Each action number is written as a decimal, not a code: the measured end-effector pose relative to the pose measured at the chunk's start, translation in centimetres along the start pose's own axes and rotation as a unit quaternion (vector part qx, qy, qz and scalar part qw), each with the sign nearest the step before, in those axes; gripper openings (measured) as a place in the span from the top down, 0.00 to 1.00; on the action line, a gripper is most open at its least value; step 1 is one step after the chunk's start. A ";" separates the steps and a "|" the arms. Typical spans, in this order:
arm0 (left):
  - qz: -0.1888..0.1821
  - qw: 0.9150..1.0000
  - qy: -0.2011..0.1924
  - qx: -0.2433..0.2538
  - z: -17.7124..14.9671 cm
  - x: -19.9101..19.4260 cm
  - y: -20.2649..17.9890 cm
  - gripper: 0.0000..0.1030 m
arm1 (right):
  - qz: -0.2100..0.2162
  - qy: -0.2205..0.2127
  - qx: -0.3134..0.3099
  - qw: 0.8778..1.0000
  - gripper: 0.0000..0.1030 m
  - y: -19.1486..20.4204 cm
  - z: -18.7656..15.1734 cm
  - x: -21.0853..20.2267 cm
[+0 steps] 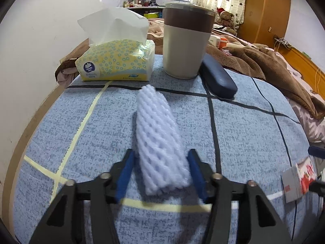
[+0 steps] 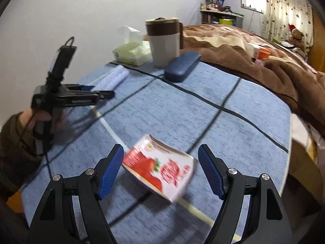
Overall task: Collect trash
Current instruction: 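Grasp the white foam net sleeve with the left tool while the right tool grasps the strawberry milk carton, then carry the foam sleeve and strawberry carton over the white bin, then open both tools to drop the foam sleeve and carton into the bin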
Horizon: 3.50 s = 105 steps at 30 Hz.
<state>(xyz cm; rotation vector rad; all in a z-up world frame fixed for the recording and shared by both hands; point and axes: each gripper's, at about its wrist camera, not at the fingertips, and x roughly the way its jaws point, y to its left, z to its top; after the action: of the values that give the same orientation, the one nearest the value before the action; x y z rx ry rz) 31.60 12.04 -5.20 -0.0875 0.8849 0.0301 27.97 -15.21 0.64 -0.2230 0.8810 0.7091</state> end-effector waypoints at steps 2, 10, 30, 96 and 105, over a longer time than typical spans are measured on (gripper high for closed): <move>-0.011 1.000 0.003 -0.003 -0.3 -0.4 0.0 0.55 | 0.013 0.011 -0.006 1.000 0.25 0.2 -0.4 0.1; -0.028 1.000 0.008 -0.007 -1.9 -1.9 -0.2 0.55 | 0.020 0.041 -0.026 0.999 0.25 3.4 -1.7 0.6; -0.028 1.000 0.013 -0.006 -3.5 -3.0 -0.3 0.55 | 0.012 0.024 -0.063 0.998 0.25 4.8 0.2 3.0; -0.251 0.941 -0.065 0.216 -12.2 -19.4 -27.8 0.62 | -0.298 -0.126 0.269 0.907 0.33 -1.8 -16.4 -20.2; -0.277 0.926 -0.036 0.254 -13.9 -18.5 -33.3 0.62 | -0.329 -0.093 0.316 0.885 0.32 -4.8 -19.3 -20.9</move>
<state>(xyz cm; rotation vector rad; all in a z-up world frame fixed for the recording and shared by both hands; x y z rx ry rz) 11.26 -22.18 2.47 0.1521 0.7447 -0.7196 9.97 -37.55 4.03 0.1349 0.7419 -0.2067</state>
